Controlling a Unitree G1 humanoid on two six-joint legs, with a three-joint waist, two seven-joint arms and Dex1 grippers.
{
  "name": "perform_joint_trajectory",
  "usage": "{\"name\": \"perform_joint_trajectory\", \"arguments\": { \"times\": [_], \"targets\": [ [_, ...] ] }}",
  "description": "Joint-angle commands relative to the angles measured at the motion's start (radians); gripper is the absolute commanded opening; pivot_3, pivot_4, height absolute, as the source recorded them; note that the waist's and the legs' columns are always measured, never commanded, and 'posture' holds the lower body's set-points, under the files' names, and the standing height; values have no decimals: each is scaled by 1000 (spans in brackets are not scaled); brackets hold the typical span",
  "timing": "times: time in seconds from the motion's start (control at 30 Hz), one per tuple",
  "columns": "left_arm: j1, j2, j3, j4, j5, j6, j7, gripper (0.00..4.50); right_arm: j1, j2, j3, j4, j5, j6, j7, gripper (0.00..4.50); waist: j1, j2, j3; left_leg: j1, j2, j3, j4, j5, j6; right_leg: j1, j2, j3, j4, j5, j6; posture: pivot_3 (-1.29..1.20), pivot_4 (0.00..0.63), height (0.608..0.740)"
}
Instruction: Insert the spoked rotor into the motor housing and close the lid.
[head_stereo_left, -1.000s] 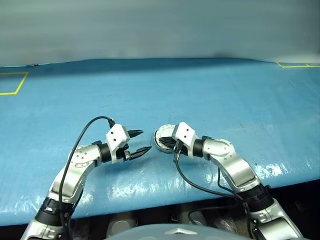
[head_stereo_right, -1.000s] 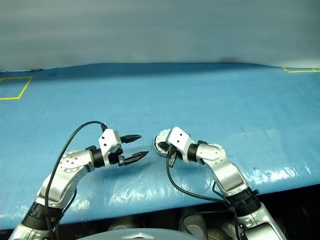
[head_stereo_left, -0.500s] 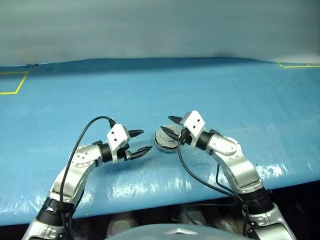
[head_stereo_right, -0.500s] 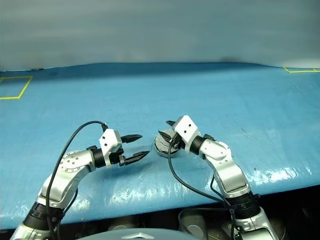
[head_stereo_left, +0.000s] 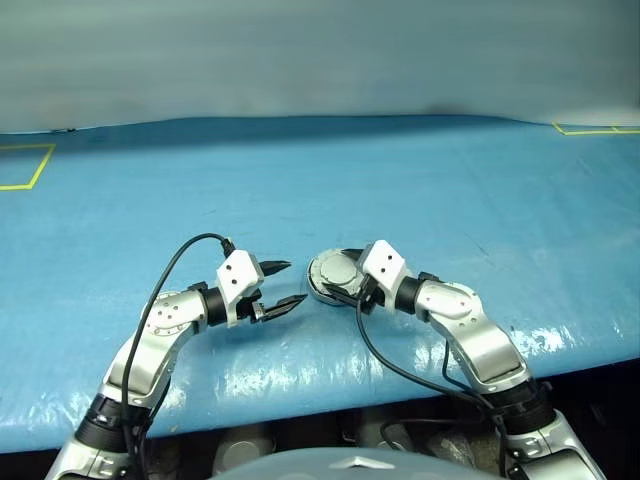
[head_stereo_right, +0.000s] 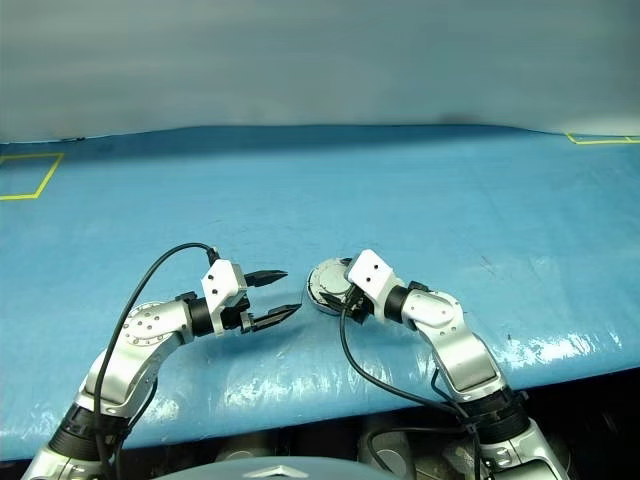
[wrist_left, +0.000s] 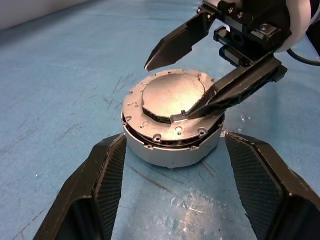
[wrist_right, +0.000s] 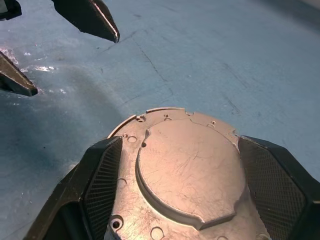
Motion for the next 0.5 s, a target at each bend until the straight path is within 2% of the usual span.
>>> {"name": "perform_joint_trajectory", "arguments": {
  "times": [0.03, 0.13, 0.5],
  "targets": [
    [-14, 1, 5, -9, 2, -19, -3, 3369, -4, 7, -19, 14, -28, -29, -45, 3857, 0, 0, 0, 0, 0, 0, 0, 0, 0, 0, 0, 0, 0, 0, 0, 0, 150, 740],
    [-10, 2, 4, -9, 5, -21, -2, 3369, -4, 13, -30, 27, -34, -36, -68, 4425, 0, 0, 0, 0, 0, 0, 0, 0, 0, 0, 0, 0, 0, 0, 0, 0, 150, 740],
    [-19, -4, -5, 0, 14, -27, -9, 3369, 11, 3, 8, 19, -36, -35, -36, 4469, 0, 0, 0, 0, 0, 0, 0, 0, 0, 0, 0, 0, 0, 0, 0, 0, 150, 740]
  ]
}}
